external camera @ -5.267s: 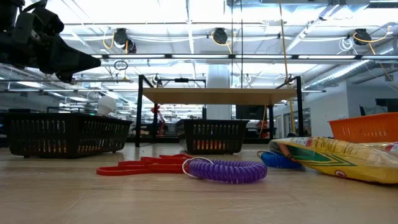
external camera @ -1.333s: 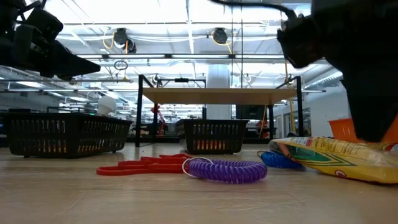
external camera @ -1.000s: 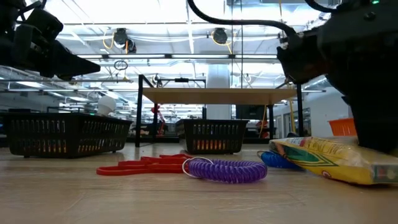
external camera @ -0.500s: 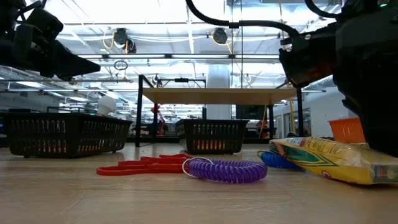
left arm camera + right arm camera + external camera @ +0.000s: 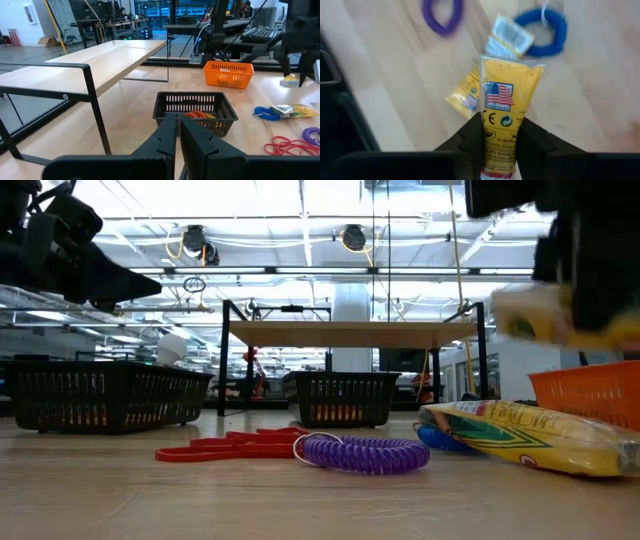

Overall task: Pick & Place Office Desk Supplies
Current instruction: Put the yellow crayon box into the orange bin

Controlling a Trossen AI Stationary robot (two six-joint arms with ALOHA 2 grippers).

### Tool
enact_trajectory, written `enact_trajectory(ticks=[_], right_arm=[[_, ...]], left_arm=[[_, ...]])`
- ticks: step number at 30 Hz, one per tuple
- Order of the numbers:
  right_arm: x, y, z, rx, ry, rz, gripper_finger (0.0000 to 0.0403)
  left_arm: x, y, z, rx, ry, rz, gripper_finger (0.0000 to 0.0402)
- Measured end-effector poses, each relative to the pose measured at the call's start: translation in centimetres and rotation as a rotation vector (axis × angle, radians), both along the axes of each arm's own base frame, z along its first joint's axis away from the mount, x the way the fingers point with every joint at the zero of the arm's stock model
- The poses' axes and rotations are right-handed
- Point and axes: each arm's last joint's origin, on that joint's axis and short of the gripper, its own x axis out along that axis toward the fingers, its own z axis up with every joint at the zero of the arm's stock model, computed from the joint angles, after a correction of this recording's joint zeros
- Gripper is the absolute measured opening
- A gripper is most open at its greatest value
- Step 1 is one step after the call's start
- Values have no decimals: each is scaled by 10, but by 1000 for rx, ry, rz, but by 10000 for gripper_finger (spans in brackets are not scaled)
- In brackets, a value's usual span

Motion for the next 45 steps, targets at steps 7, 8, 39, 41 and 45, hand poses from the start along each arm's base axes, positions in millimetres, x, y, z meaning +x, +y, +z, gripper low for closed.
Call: enact_trajectory(ticks=[7,8,39,41,45], right_arm=[[-14,-11,53,-39,-228,122,94],[-17,-14,62,-64,-273,155,90],[-180,-125,44,-236,-471,294,61],[-176,-123,31,-211,-395,290,61],[-166,-121,12,-217,-252,283,63]], left_arm=[[0,0,0,-39,-9,2,26],[0,0,0,-39,-9,3,26],[0,0,3,-14,-30,4,26],[0,0,3,-13,-30,3,26],[0,0,3,-13,-31,3,26]])
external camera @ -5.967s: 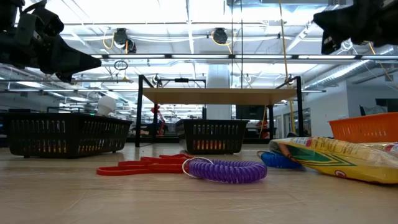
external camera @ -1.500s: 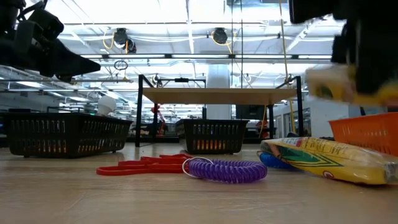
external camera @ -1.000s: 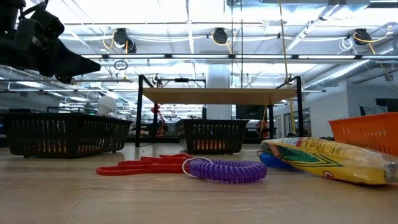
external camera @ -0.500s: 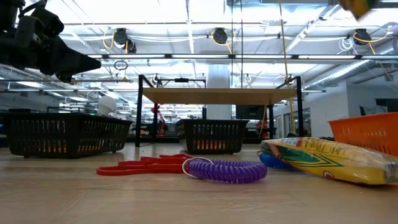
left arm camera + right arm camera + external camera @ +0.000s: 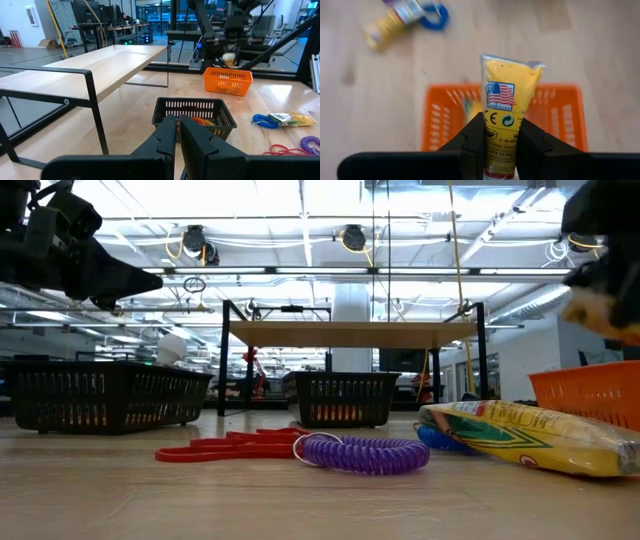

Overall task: Pick & Place Office Desk Supplies
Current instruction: Put the yellow crayon box into the orange bin, then put the red rubber band into the left black bin

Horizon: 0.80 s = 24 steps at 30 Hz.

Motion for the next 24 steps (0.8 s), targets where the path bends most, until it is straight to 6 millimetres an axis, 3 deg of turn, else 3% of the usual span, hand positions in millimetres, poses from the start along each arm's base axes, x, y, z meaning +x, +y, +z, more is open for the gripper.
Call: enact_trajectory(ticks=[12,19,24], right_arm=[[19,9,-31,-6,280,22,80],[20,11,-34,46,328,0,166],[19,12,-17,143,286,0,229]], left_arm=[[0,0,1,-6,-12,0,26],[0,0,5,-17,-47,0,26],[0,0,5,-26,-50,0,26]])
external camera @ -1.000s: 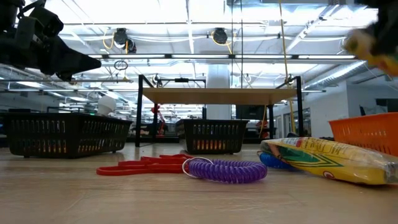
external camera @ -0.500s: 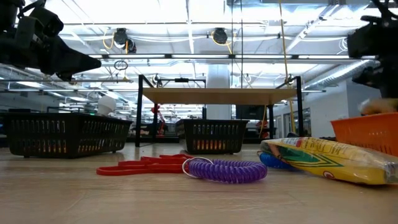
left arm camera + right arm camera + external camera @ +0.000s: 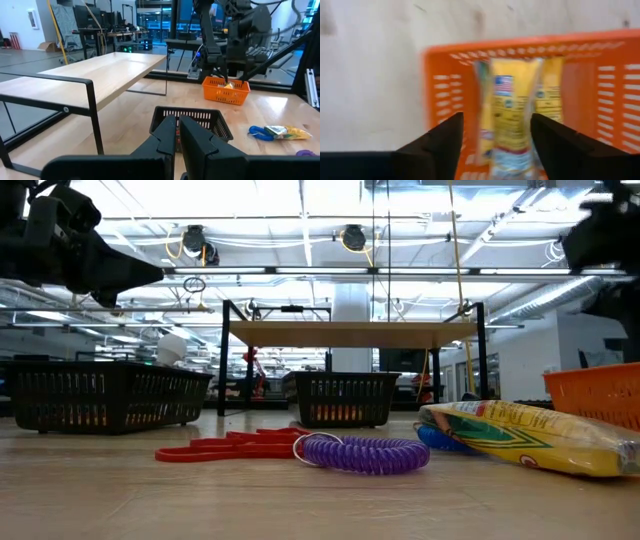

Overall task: Pick & Place Office Desk Supplies
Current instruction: Put the red rubber band into the left black bin

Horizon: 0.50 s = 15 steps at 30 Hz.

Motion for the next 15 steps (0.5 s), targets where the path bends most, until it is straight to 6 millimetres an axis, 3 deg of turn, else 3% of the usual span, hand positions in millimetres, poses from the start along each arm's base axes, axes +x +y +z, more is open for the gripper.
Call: enact_trajectory(ticks=[5,15], right_arm=[[-5,-3,25,89,-119,6,256],[-13,-9,44,135,-307,26,250]], left_arm=[[0,0,0,-5,1,0,26],[0,0,0,-5,2,-1,26]])
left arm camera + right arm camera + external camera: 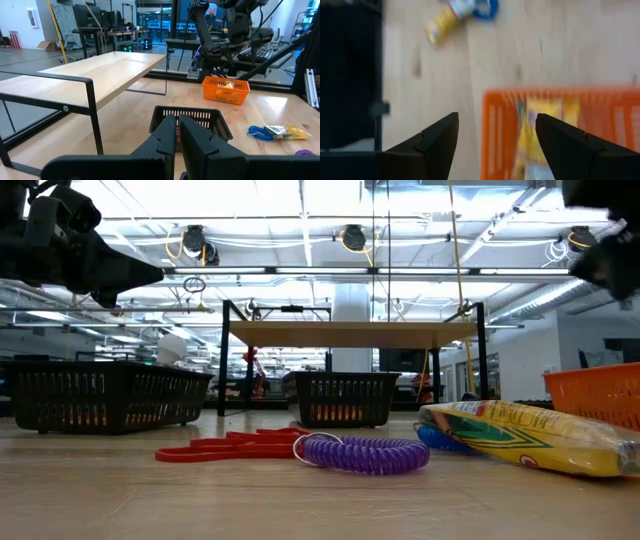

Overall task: Pick & Place Office Desk Supplies
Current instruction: Put the red rubber band into the left black bin

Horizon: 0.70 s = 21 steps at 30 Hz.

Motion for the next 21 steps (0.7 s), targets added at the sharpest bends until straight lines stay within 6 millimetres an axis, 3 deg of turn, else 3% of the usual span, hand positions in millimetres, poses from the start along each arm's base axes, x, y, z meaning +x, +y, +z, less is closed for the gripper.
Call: enact_trajectory(ticks=[5,10,15,21], right_arm=[[4,-3,32,-81,-435,47,219],[-5,-15,69,-226,-846,30,142],[-14,-29,82,-252,-977,-2,20],[-13,-32,64,-247,-974,1,4]], left_arm=[[0,0,2,-1,-19,1,26],[0,1,7,-13,-54,18,26],[-1,3,11,-50,-33,103,26],[-2,3,19,-30,32,80,6]])
